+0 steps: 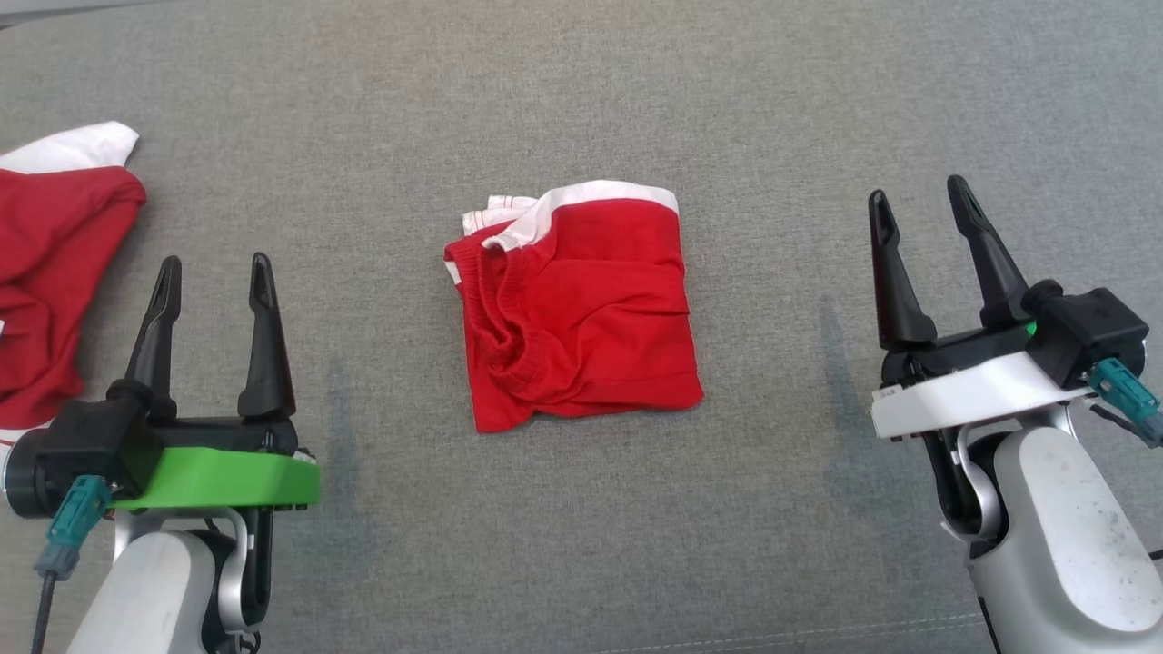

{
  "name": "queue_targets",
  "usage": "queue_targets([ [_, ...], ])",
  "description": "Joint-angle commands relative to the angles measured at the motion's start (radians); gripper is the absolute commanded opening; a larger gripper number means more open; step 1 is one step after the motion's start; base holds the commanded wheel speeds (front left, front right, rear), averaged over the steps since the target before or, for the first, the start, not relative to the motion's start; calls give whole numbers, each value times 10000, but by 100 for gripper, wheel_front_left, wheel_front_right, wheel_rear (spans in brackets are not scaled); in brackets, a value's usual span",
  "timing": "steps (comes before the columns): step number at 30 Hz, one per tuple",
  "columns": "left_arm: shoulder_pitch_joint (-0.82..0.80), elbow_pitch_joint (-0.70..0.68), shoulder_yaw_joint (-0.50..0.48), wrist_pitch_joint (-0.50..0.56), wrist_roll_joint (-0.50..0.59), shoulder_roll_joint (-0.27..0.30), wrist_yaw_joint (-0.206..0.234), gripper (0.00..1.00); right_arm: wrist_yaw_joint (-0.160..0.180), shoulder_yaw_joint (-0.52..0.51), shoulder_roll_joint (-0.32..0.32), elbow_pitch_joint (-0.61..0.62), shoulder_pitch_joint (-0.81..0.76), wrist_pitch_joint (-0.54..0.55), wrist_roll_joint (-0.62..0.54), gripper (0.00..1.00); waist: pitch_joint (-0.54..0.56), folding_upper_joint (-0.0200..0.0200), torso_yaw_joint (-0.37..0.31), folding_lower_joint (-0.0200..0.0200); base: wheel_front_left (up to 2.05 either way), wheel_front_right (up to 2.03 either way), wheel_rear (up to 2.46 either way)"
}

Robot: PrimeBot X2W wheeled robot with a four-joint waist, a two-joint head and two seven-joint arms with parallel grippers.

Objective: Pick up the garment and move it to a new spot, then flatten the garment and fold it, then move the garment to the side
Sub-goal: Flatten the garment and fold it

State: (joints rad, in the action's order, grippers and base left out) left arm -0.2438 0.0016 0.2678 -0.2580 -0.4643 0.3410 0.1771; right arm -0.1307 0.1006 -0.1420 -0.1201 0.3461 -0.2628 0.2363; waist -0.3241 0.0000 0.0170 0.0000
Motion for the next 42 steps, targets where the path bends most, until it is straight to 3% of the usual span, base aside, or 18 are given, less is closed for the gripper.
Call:
queue_targets([
  [1,127,-41,-41,-69,-99,120,-72,100,0,-46,23,87,-207,13,-82,100,206,0,-92,0,0,0,0],
  [11,823,-109,-519,-68,-636,228,-782,100,0,-196,31,281,-1260,253,-249,100,1207,0,-73,0,0,0,0],
  [18,1537,-14,-662,-71,-390,240,-1132,100,0,-279,86,268,-1990,466,-201,100,1818,0,-86,0,0,0,0],
  [42,2585,-380,-248,208,-233,334,-791,100,0,-646,117,790,-3206,941,-345,100,2625,0,-218,0,0,0,0],
])
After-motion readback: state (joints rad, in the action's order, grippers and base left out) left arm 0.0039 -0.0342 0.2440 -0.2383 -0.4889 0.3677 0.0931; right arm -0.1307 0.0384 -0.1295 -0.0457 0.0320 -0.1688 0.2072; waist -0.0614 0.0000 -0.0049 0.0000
